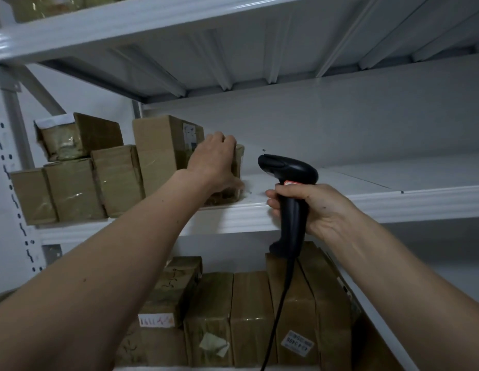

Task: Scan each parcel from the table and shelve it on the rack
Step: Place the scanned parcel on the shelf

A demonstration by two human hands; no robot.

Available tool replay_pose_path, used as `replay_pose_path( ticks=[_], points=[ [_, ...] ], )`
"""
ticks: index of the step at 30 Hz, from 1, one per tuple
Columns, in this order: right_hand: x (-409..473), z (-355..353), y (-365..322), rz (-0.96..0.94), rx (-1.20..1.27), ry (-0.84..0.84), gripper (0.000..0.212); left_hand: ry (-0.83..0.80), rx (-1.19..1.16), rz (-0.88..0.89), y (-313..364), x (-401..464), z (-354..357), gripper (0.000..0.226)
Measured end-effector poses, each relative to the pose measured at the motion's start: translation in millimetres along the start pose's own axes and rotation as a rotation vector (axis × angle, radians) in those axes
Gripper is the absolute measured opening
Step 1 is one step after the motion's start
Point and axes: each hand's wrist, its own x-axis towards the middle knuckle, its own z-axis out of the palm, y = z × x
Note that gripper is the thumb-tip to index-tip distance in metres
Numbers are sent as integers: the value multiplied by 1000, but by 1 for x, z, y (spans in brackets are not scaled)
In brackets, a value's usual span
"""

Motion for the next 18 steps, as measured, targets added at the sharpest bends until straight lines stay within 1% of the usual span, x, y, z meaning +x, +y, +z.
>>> replay_pose_path(
  ticks=[3, 9, 12, 15, 18],
  points=[
    [-4, -2, 0, -10, -12, -10, 12, 40, -82, -28, -1, -1, -5, 83],
    [-11, -3, 2, -29, -8, -35, 16, 142, -165, -40, -3, -16, -12, 59],
    [-14, 0, 12, -17, -19, -63, 18, 209, -201, -41, -6, -30, -11, 51],
    [-14, 5, 24, 5, -15, -90, 22, 213, -202, -32, -8, -46, -2, 48],
    [-16, 10, 39, 30, 4, -127, 22, 260, -229, -74, -12, -65, 2, 39]
  ],
)
